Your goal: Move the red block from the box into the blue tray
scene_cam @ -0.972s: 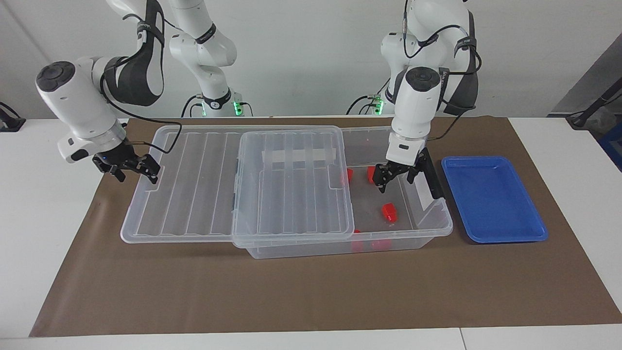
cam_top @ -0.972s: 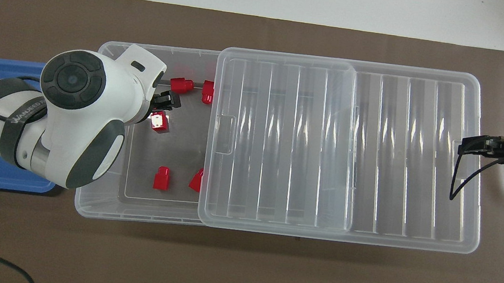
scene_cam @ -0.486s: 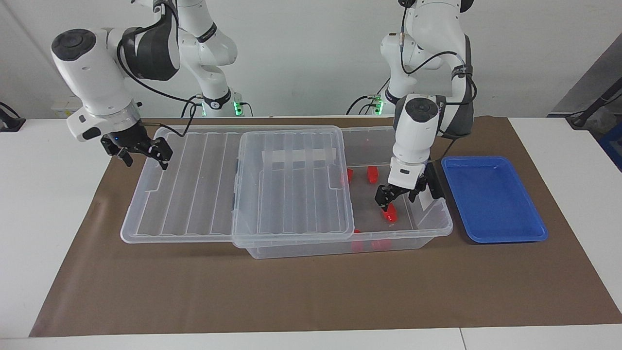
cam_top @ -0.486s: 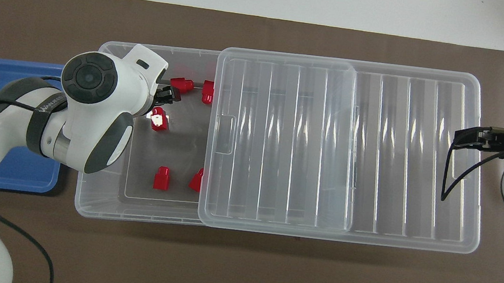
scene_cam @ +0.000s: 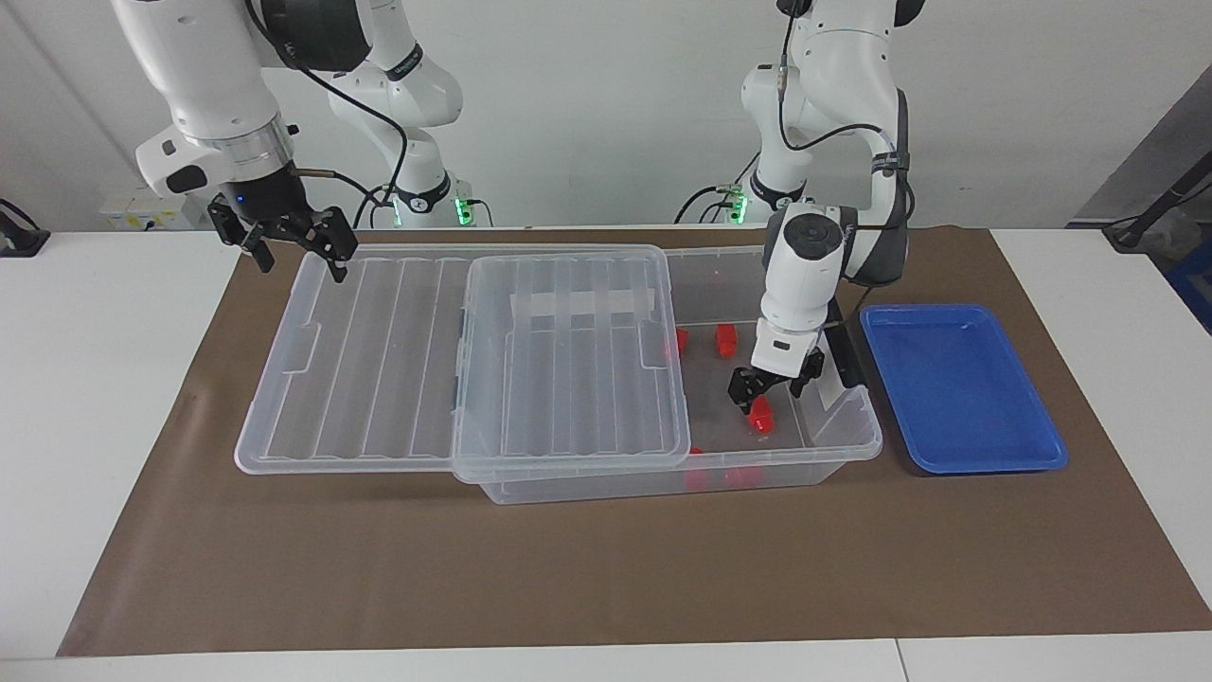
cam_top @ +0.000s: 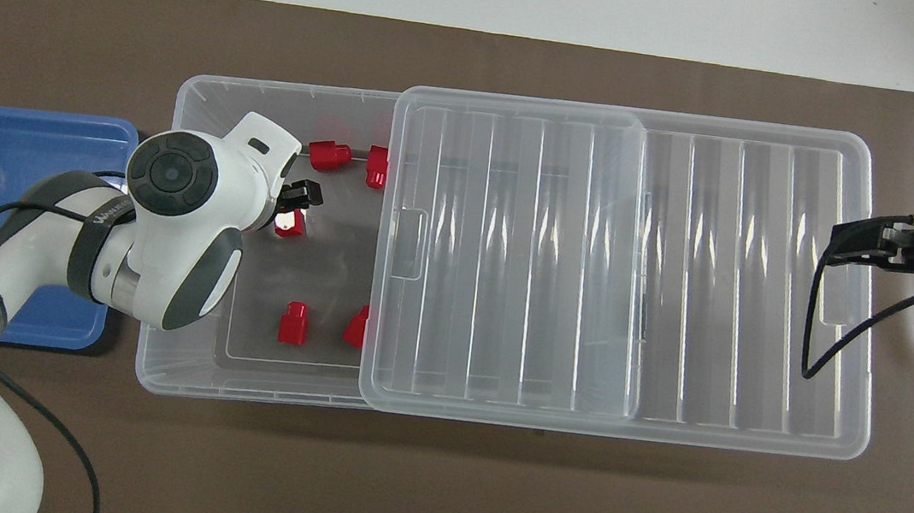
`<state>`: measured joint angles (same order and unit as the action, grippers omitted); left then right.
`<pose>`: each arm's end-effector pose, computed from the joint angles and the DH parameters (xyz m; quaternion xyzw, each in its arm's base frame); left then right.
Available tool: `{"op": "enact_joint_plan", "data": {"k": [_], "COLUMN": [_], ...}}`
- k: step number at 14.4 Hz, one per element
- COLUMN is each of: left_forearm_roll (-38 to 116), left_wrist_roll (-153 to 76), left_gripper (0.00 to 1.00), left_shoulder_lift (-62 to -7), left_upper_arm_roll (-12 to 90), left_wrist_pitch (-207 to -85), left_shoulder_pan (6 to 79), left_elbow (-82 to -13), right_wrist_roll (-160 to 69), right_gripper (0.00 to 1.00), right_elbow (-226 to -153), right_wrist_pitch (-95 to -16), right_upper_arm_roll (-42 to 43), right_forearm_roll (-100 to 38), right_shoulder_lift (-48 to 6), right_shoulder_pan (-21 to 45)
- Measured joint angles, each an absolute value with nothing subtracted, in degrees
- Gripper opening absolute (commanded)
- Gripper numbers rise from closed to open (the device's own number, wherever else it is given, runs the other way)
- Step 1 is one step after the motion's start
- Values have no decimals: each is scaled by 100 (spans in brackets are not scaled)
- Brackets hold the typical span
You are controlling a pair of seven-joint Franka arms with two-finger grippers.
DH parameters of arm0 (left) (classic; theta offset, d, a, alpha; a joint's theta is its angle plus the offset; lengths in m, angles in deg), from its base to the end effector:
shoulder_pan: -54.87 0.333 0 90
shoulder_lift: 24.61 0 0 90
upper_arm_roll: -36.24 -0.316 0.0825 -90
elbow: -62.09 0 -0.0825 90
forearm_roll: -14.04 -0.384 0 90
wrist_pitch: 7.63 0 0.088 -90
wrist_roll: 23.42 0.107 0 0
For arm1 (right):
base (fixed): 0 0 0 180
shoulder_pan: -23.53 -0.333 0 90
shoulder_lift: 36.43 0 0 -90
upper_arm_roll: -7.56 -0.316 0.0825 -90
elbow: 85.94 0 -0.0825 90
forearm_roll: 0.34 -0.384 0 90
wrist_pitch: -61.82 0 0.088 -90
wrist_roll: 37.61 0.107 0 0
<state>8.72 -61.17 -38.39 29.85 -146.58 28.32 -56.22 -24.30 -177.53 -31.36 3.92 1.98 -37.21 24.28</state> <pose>0.5588 -0.2067 0.3292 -0.9902 -0.1173 -0.0747 0.0109 0.5552 0.0241 0.6240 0.9955 -0.0901 0.0234 0.0175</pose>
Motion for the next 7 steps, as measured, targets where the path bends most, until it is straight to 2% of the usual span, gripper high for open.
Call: {"op": "enact_joint_plan", "data": {"k": [7], "left_forearm_roll": [871], "left_wrist_roll": [-6117], "left_gripper": [100], "left_shoulder_lift": [-3909], "left_upper_arm_roll": [3046], "left_wrist_pitch": [-15008], "left_shoulder_pan": [2794], "left_elbow": [-5748], "right_wrist_roll": [-2423], "right_gripper": [100], "right_elbow": [-17508], "right_wrist_pitch": [-2722], "right_upper_arm_roll": [493], "right_forearm_roll": [137], "right_shoulder_lift": [-3744], "right_shoulder_pan": [2471]}}
